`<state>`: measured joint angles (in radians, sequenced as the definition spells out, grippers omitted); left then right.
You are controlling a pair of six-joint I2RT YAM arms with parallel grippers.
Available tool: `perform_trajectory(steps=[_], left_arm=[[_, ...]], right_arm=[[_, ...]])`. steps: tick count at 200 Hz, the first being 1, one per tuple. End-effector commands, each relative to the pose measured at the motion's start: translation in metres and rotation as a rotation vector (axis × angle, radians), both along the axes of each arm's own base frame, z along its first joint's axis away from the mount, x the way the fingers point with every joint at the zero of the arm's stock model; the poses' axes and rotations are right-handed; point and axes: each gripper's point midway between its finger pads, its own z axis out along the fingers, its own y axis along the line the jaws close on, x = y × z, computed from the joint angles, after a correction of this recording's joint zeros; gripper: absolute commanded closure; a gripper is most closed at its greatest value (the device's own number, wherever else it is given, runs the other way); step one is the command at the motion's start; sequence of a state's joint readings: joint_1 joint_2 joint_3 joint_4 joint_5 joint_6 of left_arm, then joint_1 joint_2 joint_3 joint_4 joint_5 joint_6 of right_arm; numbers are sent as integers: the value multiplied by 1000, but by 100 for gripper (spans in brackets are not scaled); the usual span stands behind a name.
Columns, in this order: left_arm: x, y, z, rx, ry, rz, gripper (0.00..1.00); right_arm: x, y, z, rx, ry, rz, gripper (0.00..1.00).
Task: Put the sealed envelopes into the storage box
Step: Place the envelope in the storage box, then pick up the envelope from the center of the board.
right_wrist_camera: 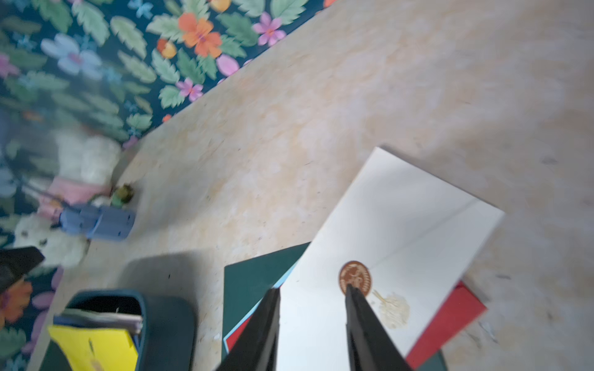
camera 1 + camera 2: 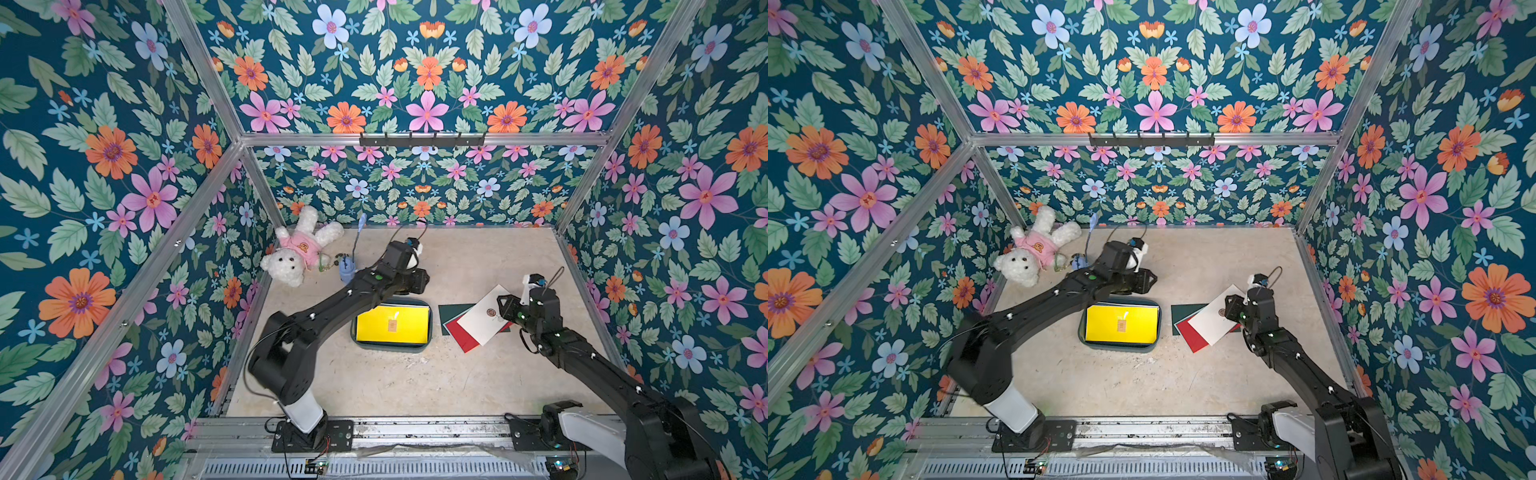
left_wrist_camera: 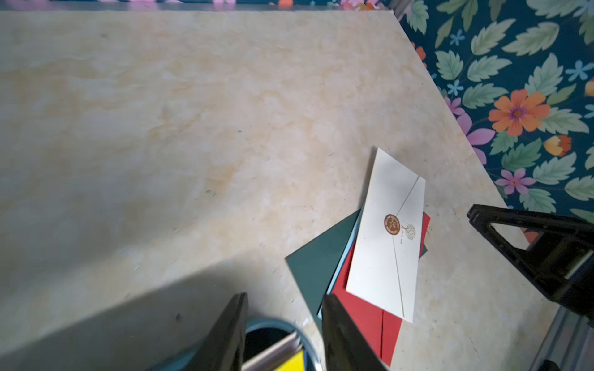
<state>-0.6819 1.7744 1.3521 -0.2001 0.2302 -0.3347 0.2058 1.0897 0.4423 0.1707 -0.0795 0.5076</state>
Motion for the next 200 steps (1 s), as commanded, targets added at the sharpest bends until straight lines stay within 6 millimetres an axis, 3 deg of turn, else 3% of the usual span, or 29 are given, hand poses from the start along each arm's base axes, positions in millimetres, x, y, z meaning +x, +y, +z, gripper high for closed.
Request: perform_trajectory(steps=[1,30,54,110,200], left_arm=[[2,-51,-15,-43,55,-132,58],[1,-106,-42,-39,118,-216,67],[-3,-134,-63,-34,147,-255,68],[-6,-153,-106,-14,215,-279,73],[-25,-170,-116,-5,228,-323,76]], right_arm=[[5,-18,2,148,-8,-128,61],[4,-21,-18,234,59,-134,61],[6,-19,-30,264,96,-128,61],[8,-11,-45,340,153,-106,61],[-9,-27,-65,260,225,-160,60]])
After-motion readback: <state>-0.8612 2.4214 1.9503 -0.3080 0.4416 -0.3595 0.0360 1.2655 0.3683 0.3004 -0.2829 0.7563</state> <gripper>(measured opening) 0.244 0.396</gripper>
